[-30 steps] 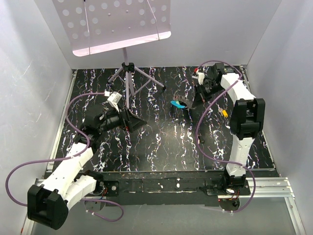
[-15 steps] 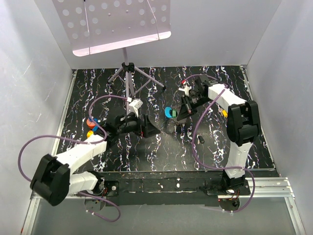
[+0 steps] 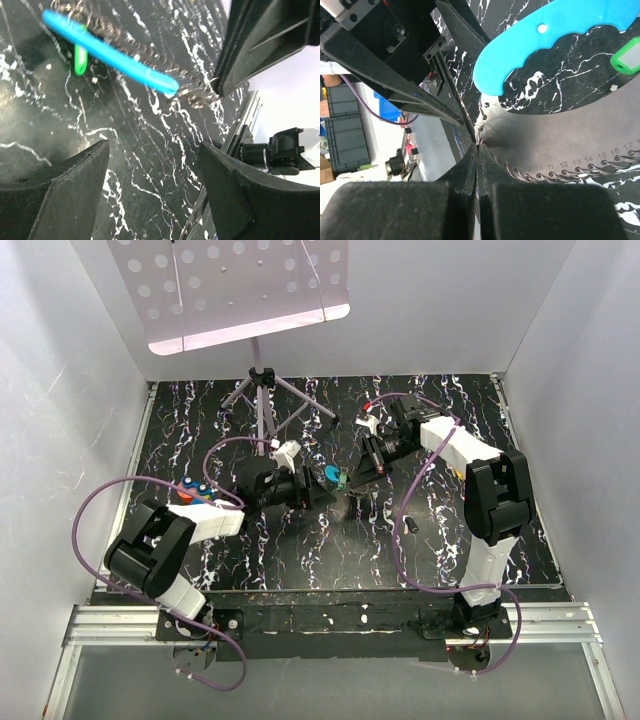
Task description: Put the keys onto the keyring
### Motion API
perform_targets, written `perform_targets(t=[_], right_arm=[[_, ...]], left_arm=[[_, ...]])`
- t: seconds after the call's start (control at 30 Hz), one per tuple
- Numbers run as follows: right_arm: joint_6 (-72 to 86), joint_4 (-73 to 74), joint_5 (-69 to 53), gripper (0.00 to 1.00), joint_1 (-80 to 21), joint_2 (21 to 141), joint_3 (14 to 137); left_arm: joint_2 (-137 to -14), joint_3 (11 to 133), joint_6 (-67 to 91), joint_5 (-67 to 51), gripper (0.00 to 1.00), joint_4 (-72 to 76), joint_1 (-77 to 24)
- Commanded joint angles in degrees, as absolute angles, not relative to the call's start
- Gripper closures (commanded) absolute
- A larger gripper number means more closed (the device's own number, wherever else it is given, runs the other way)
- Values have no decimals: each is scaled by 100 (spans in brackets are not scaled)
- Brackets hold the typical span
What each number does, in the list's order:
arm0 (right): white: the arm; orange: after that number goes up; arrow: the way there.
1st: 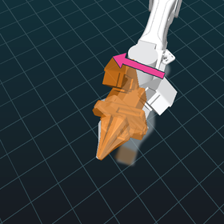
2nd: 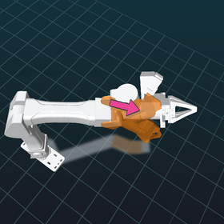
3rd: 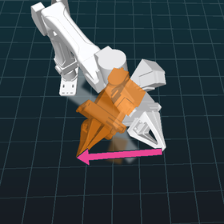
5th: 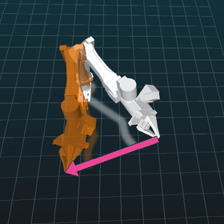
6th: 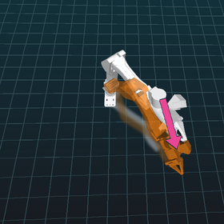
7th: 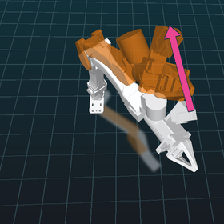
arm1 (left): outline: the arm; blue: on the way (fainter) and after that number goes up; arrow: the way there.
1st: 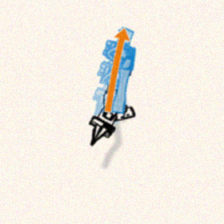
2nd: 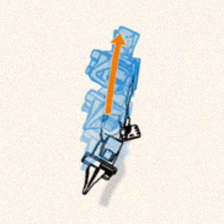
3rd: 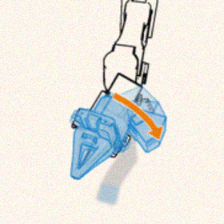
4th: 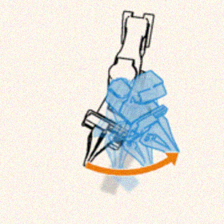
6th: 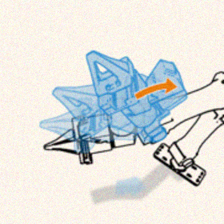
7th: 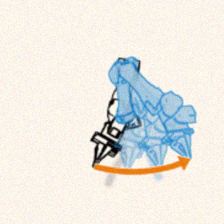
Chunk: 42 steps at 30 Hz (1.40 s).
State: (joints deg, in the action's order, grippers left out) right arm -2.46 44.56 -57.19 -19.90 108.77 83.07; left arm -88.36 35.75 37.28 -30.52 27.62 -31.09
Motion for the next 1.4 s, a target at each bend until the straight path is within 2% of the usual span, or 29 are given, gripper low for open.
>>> perform_targets(t=[0.0,0.17,0.4,0.83,1.17,1.37], right_arm=[[-141,4359,-6213,99,-2021,10582,8262],[-141,4482,-6337,99,-2057,10565,8384],[-141,4491,-6425,99,-2057,10512,8429],[-62,4465,-6513,99,-2057,10556,8481],[-88,4474,-6513,99,-2057,10617,8481],[-88,4474,-6513,99,-2057,10617,8464]], left_arm=[[-8850,3604,3929,-3357,29,4129,-3120],[-8868,3393,3894,-3366,28,4780,-3111],[-8965,3410,4148,-3427,29,4930,-3111],[-9263,3507,4517,-3744,43,5123,-3111],[-9387,3577,4641,-3911,61,5230,-3111],[-9369,3604,4676,-3806,66,5177,-3111]])
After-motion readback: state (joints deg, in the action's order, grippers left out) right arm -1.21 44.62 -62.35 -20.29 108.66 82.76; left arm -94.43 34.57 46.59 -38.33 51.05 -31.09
